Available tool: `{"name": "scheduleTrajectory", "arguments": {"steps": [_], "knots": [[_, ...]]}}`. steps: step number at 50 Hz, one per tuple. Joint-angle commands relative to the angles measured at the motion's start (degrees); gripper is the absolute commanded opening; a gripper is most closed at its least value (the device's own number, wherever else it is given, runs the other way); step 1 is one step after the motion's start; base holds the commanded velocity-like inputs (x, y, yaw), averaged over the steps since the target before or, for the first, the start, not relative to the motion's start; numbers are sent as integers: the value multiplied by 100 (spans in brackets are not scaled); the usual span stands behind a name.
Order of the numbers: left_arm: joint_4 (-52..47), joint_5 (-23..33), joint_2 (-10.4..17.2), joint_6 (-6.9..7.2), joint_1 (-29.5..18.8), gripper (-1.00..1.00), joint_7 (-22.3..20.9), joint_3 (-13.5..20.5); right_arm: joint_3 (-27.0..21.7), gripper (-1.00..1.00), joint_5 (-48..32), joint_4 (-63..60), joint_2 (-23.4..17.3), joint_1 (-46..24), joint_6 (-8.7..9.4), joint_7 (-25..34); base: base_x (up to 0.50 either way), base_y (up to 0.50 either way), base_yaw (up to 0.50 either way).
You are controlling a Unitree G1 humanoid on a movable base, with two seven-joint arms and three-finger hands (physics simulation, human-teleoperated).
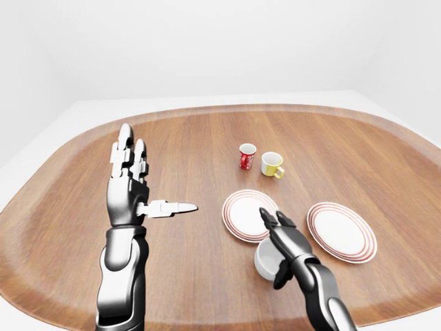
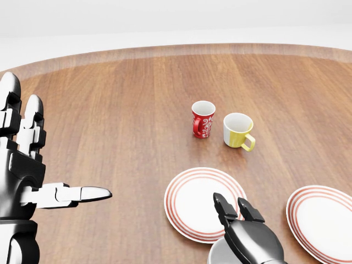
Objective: Put the white mug on the left plate.
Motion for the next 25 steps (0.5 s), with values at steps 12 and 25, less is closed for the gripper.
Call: {"name": "scheduleTrajectory", "arguments": {"steps": [12,25], "knots": [[-6,5,-6,0,12,100,-5,-11,-18,100,-44,454,-17,-234,0,-100,0,0,0],[-18,8,-9,0,18,100,-6,-16,84,100,27,963,17,-398,0,-261,0,0,0]]}}
